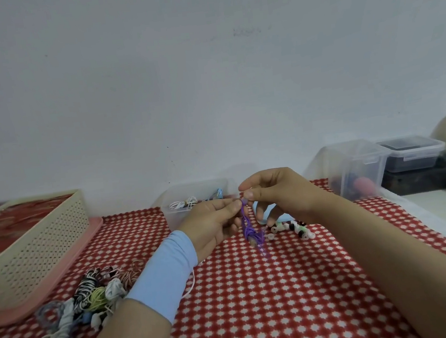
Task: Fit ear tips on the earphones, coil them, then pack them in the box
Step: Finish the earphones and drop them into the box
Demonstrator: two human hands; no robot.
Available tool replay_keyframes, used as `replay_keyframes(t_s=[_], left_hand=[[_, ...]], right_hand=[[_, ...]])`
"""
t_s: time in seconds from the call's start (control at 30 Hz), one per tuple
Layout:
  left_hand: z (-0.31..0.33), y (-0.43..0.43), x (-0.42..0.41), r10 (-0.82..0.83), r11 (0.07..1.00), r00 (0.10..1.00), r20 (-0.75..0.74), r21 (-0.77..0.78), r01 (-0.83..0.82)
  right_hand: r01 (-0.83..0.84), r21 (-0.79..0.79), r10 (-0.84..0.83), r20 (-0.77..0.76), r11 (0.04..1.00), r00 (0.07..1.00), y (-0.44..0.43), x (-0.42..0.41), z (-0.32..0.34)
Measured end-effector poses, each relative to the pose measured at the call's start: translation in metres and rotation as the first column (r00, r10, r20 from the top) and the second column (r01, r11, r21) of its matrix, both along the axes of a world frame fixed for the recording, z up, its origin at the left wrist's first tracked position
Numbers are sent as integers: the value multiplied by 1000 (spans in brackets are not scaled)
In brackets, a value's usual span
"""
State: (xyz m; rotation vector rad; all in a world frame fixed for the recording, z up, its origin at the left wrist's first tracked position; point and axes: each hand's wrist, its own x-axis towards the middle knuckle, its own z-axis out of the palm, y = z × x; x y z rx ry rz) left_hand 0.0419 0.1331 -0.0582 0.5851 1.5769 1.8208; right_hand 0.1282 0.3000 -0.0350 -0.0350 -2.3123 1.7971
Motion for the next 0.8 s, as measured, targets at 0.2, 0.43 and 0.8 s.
replay_keyframes(t_s=[0.2,0.43,0.8], left_hand=[[-1,-1,0,30,999,998,50,14,-31],[-1,-2,2,-40,998,998,-46,-46,38],[0,6,4,92,995,995,-28,27,-92]], right_hand=[[-17,72,16,20,997,1000,1,1,4],[-86,38,78,160,996,984,7,5,5],[0,80,-1,16,997,1000,8,1,7]])
